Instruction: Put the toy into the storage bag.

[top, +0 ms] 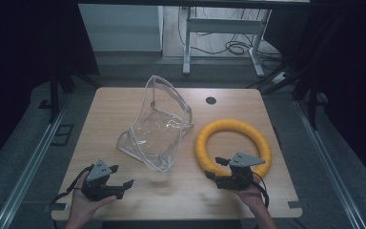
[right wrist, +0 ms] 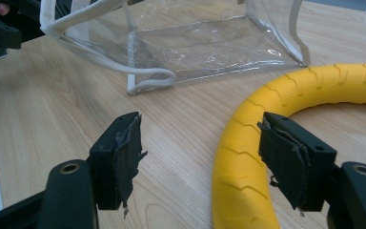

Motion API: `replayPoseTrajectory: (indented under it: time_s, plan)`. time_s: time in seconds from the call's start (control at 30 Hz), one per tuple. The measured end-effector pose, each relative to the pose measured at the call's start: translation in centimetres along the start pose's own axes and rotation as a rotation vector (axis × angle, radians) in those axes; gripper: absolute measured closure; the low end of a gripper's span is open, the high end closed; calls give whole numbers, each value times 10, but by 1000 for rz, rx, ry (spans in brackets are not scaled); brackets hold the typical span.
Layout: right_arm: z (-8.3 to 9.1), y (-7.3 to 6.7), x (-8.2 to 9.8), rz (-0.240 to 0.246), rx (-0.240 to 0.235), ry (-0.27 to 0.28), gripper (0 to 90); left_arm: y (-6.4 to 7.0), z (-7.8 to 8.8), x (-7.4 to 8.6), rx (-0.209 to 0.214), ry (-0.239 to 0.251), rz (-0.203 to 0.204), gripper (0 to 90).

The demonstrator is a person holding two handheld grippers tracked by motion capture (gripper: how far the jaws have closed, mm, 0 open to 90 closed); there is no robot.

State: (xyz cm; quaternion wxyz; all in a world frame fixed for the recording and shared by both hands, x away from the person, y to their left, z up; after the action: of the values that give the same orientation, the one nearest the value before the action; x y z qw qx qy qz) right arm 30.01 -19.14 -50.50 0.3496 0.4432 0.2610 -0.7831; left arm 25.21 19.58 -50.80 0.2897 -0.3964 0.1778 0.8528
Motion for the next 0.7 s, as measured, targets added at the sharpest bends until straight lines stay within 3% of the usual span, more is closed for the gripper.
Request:
replayPoseTrajectory:
  time_s: [0.43,0.53,0.63,0.7]
  plan:
    - [11,8,-6,-67,8,48,289,1,3,0,-11,3,-6,206]
    - [16,10,-9,-52,25,50,289,1,6,-1,-8,11,1,205]
    - [28,13,-14,20,59,33,319,2,7,-2,-8,12,-3,205]
    - [30,14,-15,15,52,33,319,3,6,-2,-6,10,-3,205]
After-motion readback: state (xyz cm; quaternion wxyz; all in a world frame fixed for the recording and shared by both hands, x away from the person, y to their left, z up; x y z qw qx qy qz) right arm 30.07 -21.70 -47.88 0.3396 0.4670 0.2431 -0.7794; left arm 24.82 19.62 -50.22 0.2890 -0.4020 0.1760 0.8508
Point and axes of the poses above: each handheld gripper's, and its own axes: z roughly backward along the jaws, x roughly out of its underside, y roughly to its right, the point moved 4 cm from there along -z, roughly forward along the jaws
